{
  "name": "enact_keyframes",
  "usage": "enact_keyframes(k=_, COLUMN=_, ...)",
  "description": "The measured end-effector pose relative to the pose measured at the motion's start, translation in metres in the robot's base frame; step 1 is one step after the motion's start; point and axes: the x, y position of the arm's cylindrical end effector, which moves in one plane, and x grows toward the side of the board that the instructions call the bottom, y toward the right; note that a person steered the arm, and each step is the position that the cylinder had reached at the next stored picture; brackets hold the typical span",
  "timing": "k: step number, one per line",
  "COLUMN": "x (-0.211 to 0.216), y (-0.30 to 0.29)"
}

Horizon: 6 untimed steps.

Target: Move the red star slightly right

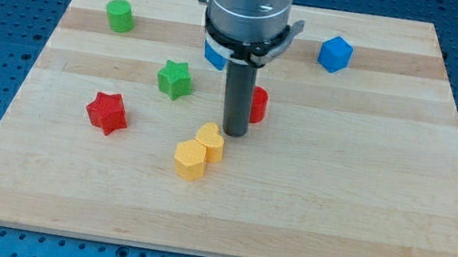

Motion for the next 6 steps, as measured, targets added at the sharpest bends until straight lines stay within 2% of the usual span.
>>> enact_keyframes(k=2, x=-0.008, y=0.022)
enact_keyframes(k=5, x=-0.008, y=-0.093)
enact_keyframes(k=6, x=-0.025, y=-0.126)
